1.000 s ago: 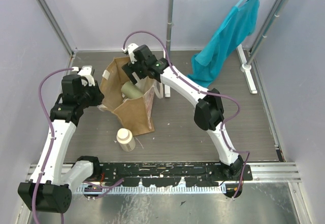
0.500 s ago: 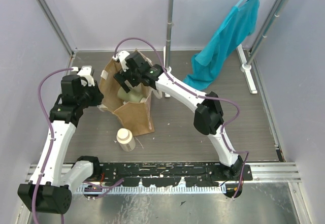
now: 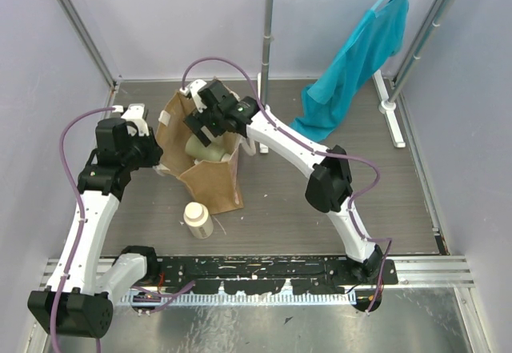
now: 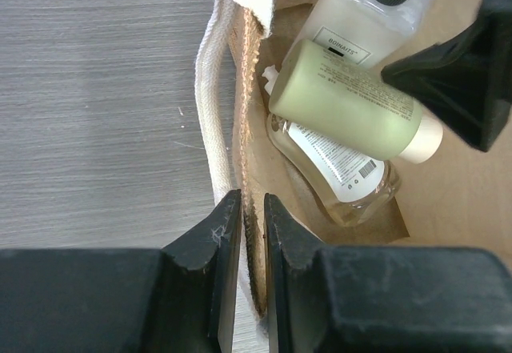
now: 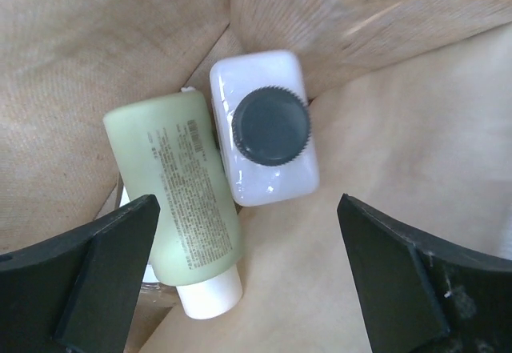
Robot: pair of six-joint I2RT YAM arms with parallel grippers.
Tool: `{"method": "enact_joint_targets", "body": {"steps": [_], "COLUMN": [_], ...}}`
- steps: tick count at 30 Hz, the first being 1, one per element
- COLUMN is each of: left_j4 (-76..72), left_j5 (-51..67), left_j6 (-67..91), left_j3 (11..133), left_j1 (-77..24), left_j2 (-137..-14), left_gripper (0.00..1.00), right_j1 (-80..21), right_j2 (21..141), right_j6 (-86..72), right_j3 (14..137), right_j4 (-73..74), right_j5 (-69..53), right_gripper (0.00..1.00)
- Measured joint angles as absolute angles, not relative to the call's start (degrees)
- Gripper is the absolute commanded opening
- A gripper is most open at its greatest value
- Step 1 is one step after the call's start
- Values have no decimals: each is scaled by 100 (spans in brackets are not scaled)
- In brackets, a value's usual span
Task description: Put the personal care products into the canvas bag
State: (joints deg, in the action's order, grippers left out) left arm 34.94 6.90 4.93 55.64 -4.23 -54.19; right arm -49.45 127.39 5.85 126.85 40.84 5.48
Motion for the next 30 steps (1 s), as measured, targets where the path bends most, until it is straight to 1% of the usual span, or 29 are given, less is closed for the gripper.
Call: {"method": "enact_joint_targets", "body": {"steps": [4,10,13,18,22,24,30], "left_j4": [3494,3494,3494,3492,3492,3492,3492], "left_j5": [687,657,620,541,484,412,263], "left_j6": [491,493,493,499,565,628,738], "left_j3": [5564,5564,5564,5564,5564,5564,5564], "left_j1": [-423,-423,-423,-423,-423,-423,-425], "left_j2": [-5419,-5419,-5419,-5419,-5419,-5419,-5424], "left_gripper": [24,24,24,24,24,24,24], "right_j1": [-4952,-4954,-4991,-5336,-5752,-5983,-6405], "right_j2": [12639,11974,11410,10254,9699,9544,9308], "right_j6": [591,598,698,908,913,908,720], "right_j3": [13067,13015,12623,11231,10414,10235,10191], "right_j4": [4254,4372,4386,4383,4388,4453,4644], "right_j5": [749,834,836,917,937,1046,1315], "right_gripper": [100,100,100,100,100,100,99]}}
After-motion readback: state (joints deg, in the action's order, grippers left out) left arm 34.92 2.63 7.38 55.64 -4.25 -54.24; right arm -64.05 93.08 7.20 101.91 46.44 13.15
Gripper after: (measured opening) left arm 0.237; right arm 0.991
